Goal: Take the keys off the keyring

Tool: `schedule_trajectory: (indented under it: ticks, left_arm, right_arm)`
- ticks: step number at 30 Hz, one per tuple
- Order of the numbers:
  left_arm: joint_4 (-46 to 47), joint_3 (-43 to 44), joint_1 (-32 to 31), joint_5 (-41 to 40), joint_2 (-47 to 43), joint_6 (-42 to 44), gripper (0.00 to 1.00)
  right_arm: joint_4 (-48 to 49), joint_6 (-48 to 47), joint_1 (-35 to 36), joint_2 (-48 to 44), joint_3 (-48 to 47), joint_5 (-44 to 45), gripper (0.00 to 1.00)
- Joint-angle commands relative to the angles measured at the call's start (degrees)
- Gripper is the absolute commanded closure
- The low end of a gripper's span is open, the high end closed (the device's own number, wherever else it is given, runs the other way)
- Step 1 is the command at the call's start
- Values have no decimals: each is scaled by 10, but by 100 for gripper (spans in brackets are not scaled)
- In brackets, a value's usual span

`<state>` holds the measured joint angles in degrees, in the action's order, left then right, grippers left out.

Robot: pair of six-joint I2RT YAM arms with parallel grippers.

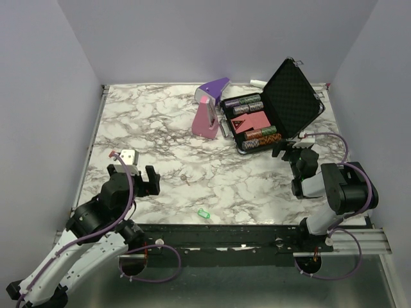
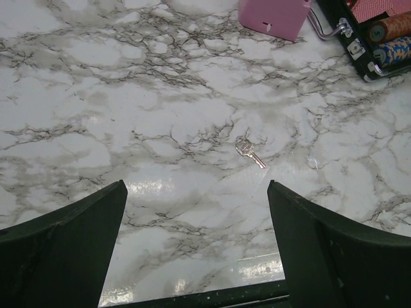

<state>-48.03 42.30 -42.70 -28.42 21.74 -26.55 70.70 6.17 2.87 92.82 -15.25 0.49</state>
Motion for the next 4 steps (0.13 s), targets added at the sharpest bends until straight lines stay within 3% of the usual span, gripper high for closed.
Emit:
schedule_trajectory:
  ticks: [1, 4]
  left_arm:
    - [7, 2, 4, 7, -13, 5, 1]
    - [7, 2, 4, 8, -13, 5, 1]
  right_arm:
    - [23, 0, -3, 5, 0, -8, 0]
    - [30, -1, -3, 3, 6, -8, 0]
